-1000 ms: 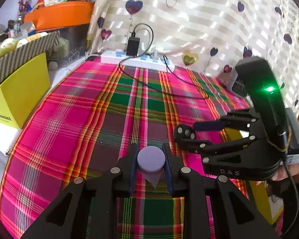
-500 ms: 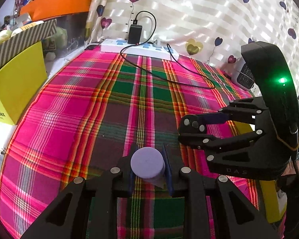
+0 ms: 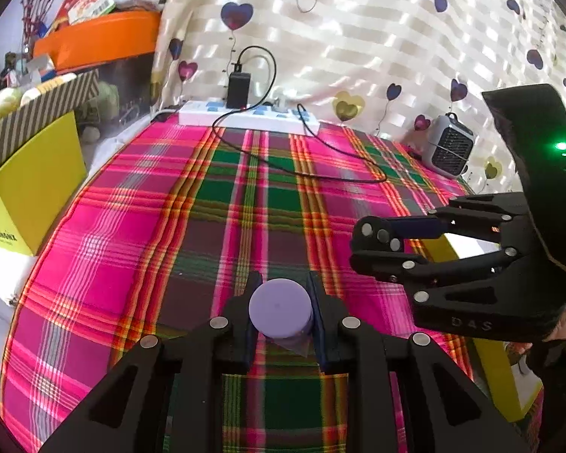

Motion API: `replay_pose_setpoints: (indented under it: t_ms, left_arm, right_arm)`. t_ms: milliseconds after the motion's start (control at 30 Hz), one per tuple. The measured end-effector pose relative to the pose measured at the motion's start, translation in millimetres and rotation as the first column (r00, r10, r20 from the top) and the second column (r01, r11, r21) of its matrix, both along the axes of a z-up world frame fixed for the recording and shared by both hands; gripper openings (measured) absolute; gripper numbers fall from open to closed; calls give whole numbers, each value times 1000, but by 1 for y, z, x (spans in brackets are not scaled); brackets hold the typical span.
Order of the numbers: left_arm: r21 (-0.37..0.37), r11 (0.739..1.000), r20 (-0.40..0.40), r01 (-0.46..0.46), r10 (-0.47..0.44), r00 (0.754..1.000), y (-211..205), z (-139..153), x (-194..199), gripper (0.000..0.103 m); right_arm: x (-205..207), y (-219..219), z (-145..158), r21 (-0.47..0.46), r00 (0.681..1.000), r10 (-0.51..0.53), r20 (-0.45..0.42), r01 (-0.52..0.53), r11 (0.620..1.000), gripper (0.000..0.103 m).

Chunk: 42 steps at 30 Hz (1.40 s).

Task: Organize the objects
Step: 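Lift the Laneige tube and black fob off the cloth with both grippers, then carry the Laneige tube and black fob over the white tray with both grippers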

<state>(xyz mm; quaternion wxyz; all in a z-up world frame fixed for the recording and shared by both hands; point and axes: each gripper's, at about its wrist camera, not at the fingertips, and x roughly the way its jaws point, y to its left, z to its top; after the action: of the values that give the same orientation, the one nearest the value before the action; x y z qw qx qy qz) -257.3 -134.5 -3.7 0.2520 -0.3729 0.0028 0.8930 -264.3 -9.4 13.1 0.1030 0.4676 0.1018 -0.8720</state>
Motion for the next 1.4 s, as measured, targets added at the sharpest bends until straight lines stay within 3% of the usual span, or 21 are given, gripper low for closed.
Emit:
replay_pose_setpoints:
  t_ms: [633, 1400]
  left_arm:
    - [0, 999, -62, 33, -33, 998, 34, 18, 41, 21]
    - [38, 993, -89, 116, -112, 990, 69, 26, 76, 21]
  right_arm:
    - [75, 25, 22, -150, 989, -109, -97, 94, 984, 42]
    - [128, 67, 28, -237, 968, -195, -155, 155, 959, 42]
